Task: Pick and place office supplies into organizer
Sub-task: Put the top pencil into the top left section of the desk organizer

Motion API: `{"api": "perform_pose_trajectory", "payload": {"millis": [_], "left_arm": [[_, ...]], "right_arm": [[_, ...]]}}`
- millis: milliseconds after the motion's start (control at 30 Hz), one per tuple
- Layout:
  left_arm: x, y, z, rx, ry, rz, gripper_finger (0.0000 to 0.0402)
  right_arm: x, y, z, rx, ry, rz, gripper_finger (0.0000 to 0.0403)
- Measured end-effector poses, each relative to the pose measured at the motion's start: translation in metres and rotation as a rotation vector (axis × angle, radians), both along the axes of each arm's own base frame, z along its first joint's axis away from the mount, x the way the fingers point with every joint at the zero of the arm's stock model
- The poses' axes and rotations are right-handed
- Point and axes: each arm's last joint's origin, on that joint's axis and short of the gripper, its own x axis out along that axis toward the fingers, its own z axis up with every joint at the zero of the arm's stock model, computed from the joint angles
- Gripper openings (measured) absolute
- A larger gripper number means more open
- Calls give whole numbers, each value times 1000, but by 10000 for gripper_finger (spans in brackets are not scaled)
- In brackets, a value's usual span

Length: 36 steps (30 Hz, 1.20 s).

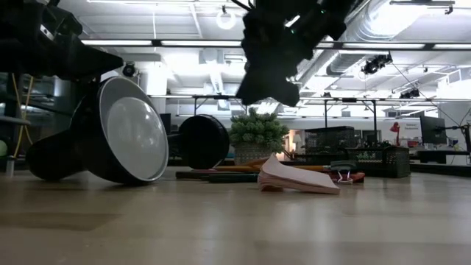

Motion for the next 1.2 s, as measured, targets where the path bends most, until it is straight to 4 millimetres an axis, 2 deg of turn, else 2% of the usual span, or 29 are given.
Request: {"api": "perform_pose_trajectory", "payload": {"millis": [67, 167, 300, 467, 600, 900, 1200], "left_arm": [[0, -1, 0, -1, 4, -23, 1], [0, -1, -1, -2, 8, -45, 1], [0, -1, -1, -2, 8, -45, 1], [0, -1, -1, 0, 8, -45, 1], [0, -1, -1, 0, 8, -45, 1], [0, -1, -1, 2, 8, -45, 1], [0, -1, -1, 35, 15, -45, 1]], "right_arm": [[2, 0, 5, 37, -10, -21, 87], [3, -1, 7, 19, -2, -165, 89], [3, 7, -10, 4, 101, -310, 97], [11, 15, -36, 44, 178, -416, 108], [27, 15, -42, 46, 211, -436, 119], [56, 12, -47, -107, 438, -438, 160], [69, 12, -54, -100, 501, -430, 168]]}}
